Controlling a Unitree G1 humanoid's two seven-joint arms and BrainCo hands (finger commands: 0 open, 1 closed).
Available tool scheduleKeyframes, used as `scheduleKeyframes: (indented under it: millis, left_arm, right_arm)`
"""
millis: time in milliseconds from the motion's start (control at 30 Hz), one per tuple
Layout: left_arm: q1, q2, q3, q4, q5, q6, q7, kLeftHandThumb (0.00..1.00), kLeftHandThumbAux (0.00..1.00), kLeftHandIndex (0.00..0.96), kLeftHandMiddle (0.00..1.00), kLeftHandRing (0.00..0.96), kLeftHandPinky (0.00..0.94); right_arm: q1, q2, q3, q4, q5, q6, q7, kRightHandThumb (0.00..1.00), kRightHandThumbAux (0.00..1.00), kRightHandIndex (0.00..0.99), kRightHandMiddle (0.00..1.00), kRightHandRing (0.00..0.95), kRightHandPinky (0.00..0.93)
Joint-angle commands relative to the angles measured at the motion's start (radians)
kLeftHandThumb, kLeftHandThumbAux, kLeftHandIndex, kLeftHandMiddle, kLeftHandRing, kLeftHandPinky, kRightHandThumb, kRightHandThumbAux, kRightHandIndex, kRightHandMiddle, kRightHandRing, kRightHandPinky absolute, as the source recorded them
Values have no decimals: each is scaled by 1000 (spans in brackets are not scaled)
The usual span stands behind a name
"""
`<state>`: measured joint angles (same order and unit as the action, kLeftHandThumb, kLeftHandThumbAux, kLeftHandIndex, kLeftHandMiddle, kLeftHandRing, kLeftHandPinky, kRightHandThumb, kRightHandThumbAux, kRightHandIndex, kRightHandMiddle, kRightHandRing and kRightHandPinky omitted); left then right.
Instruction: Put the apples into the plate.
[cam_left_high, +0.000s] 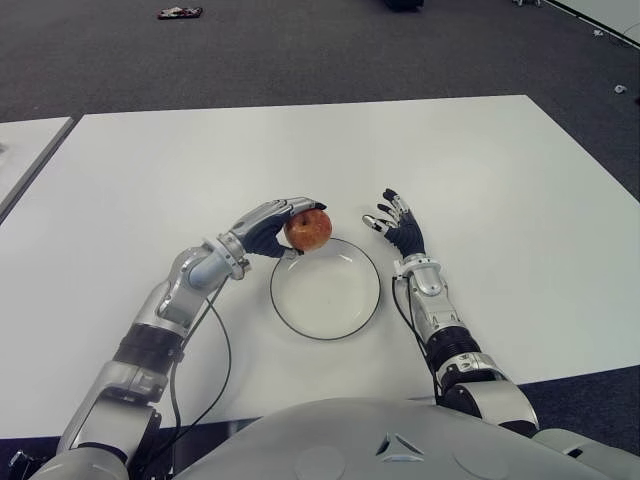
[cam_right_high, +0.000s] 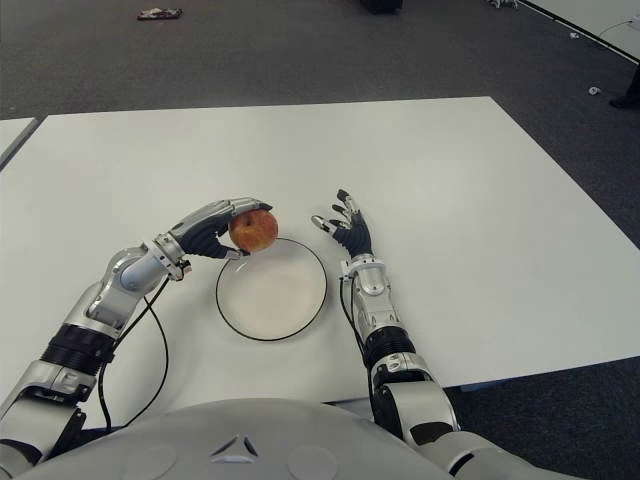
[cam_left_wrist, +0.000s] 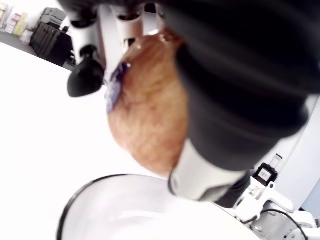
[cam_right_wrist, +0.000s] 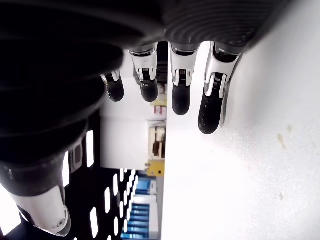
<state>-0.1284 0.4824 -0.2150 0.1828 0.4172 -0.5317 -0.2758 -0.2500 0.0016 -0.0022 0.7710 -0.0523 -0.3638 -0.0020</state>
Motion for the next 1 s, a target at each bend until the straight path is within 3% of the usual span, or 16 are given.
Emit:
scheduleKeyframes:
  millis: [33, 267, 333, 467, 1000]
  left_arm:
    - [20, 0, -6, -30, -28, -7, -13, 855, 699, 822, 871, 844, 762]
    - [48, 9, -13, -87, -59, 22, -56, 879, 691, 828, 872, 843, 766]
    - [60, 13, -15, -118, -69, 38, -77, 893, 685, 832, 870, 847, 824]
    - [78, 16, -16, -155, -70, 54, -97, 907, 679, 833, 867, 850, 853]
    - [86, 36, -44, -184, -8, 15, -89, 919, 665, 812, 856, 853, 853]
  right_arm:
    - [58, 3, 2, 75, 1, 61, 7, 140, 710, 16, 77, 122, 187]
    - [58, 3, 4, 79, -1, 53, 6, 138, 712, 15, 76, 120, 181]
    - [58, 3, 5, 80, -2, 52, 6, 137, 713, 14, 77, 120, 182]
    - [56, 4, 5, 81, -2, 51, 5, 134, 714, 13, 77, 119, 178]
    - [53, 8, 3, 81, 1, 55, 5, 131, 711, 12, 74, 117, 186]
